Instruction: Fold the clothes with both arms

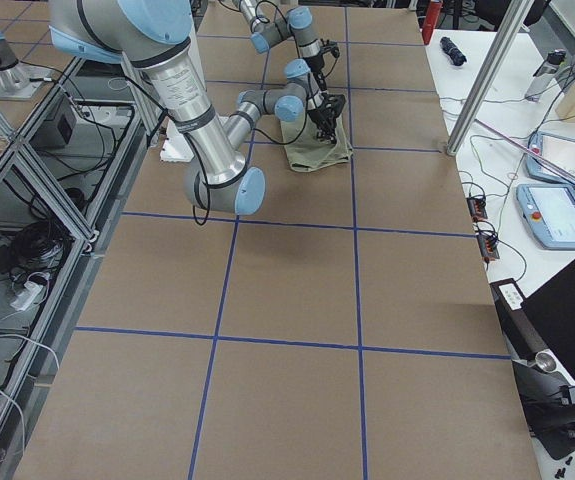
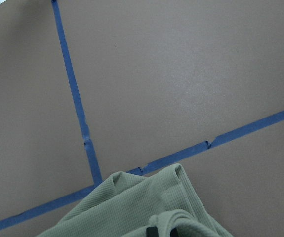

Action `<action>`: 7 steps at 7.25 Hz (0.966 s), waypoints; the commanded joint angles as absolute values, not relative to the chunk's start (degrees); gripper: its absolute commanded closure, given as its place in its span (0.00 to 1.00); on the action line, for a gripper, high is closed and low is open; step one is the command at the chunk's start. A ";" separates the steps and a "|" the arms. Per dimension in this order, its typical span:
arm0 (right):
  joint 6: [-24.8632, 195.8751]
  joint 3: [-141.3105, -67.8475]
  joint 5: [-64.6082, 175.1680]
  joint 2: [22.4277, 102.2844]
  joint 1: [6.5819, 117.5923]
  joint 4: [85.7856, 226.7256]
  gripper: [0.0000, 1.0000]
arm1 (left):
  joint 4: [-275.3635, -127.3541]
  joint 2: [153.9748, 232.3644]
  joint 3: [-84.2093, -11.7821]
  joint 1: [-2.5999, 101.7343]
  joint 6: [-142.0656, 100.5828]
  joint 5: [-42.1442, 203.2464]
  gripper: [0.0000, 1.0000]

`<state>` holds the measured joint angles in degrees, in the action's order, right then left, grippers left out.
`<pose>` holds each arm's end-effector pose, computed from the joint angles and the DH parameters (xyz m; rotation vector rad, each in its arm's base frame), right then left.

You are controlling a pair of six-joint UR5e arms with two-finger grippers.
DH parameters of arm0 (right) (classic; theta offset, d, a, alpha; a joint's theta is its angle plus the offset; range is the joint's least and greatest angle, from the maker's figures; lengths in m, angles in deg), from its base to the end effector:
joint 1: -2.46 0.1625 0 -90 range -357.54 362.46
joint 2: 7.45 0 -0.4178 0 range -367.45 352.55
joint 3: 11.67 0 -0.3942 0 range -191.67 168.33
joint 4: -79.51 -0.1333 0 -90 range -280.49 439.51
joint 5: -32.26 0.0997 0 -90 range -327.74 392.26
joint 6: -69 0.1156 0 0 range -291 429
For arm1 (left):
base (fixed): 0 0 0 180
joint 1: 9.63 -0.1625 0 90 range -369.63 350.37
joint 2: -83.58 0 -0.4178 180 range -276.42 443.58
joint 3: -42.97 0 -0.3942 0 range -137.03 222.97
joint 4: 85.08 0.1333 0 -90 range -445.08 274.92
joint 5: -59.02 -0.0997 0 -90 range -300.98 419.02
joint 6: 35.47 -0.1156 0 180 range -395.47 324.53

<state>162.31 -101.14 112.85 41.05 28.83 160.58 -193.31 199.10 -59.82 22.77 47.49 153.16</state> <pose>-0.5828 -0.4588 0.2141 0.3288 -0.8320 0.5550 0.4738 -0.4487 0.2756 0.2721 0.9569 -0.3701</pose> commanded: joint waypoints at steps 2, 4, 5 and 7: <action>161.12 -100.53 114.25 40.19 29.87 160.46 1.00 | -193.10 201.87 -57.40 24.82 44.53 153.41 1.00; 160.85 -95.55 114.26 38.26 29.88 158.28 0.69 | -193.62 202.14 -54.85 24.82 44.16 153.32 0.87; 160.07 -94.21 114.09 38.16 29.88 157.39 0.12 | -193.62 202.14 -54.33 24.65 43.29 153.32 0.01; 156.82 -94.81 117.57 37.90 32.50 157.47 0.00 | -193.63 201.96 -55.02 25.69 35.60 154.63 0.00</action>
